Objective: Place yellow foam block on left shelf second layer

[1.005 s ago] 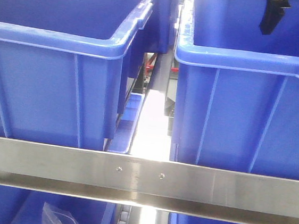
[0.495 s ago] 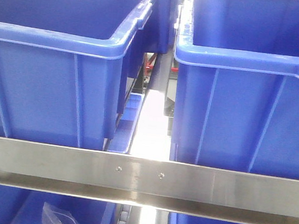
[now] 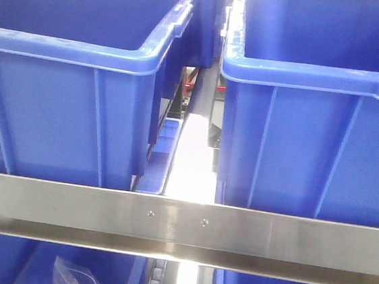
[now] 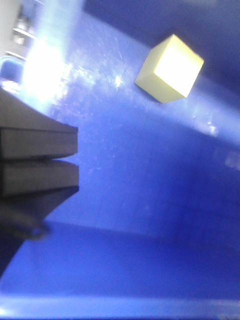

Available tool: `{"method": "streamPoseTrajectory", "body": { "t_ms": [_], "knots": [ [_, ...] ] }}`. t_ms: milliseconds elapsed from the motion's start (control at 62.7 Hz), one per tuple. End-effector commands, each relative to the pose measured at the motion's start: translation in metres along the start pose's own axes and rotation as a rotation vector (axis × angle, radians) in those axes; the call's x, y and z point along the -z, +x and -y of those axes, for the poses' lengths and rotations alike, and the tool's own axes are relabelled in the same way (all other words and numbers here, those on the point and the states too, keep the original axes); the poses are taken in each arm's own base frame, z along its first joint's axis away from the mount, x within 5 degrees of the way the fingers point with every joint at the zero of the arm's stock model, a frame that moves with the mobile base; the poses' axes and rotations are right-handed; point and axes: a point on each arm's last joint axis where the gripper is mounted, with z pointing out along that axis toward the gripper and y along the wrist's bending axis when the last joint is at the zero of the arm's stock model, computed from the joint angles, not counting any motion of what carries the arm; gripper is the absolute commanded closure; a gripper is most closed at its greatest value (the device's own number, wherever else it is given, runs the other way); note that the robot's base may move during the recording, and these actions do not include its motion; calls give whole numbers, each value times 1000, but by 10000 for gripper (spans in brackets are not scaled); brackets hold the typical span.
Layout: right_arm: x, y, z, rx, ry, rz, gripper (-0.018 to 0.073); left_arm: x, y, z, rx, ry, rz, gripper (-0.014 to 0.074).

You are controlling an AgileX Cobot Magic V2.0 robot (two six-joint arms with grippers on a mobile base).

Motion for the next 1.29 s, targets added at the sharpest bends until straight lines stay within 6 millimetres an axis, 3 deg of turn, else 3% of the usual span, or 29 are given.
{"method": "streamPoseTrajectory", "body": {
  "t_ms": [0,239,399,830,989,1133,1276],
  "knots": [
    [23,-2,2,15,6,181,525,-1,1,1,11,17,58,460],
    [67,25,6,-14,10,348,525,-1,1,1,11,17,58,460],
    [80,30,7,-21,15,398,525,-1,1,1,11,17,58,460],
    [80,30,7,-21,17,410,525,-1,1,1,11,17,58,460],
    [82,35,11,-66,121,442,525,-1,1,1,11,17,58,460],
    [73,55,12,-107,223,550,525,-1,1,1,11,17,58,460],
    [52,90,8,-100,250,615,525,-1,1,1,11,17,58,460]
  ]
}}
